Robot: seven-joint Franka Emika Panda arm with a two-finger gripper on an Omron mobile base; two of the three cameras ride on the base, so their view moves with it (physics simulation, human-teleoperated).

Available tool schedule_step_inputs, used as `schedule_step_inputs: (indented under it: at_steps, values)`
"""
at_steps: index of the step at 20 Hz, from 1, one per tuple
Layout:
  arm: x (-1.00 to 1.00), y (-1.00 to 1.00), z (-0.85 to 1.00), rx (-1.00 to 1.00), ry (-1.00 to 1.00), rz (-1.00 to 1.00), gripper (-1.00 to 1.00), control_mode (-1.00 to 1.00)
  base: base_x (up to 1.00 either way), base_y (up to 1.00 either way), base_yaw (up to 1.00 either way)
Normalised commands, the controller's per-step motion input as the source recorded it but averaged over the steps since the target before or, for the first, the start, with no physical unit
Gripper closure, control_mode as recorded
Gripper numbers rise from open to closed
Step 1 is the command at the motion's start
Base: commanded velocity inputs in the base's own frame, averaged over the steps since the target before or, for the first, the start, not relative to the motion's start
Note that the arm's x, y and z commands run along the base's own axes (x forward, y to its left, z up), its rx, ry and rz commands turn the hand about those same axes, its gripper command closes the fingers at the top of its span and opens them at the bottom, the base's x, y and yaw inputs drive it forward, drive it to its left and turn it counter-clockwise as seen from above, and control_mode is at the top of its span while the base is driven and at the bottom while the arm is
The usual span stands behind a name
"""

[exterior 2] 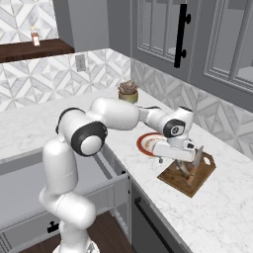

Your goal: Pick up the knife from the drawer and place it on the cutting board. Then place the meat from the plate to the cutting board.

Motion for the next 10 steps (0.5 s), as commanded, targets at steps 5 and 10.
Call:
schedule_step_inputs:
  at_steps: [5,10]
  values:
    - [-0.17,0.71,0.13,-0.02,0.00,0.00,-1.00,-1.00,0.00,0.00,0.00]
    - [-0.05,0.82,0.04,-0.04,0.00,0.00,-1.00,-1.00,0.00,0.00,0.00]
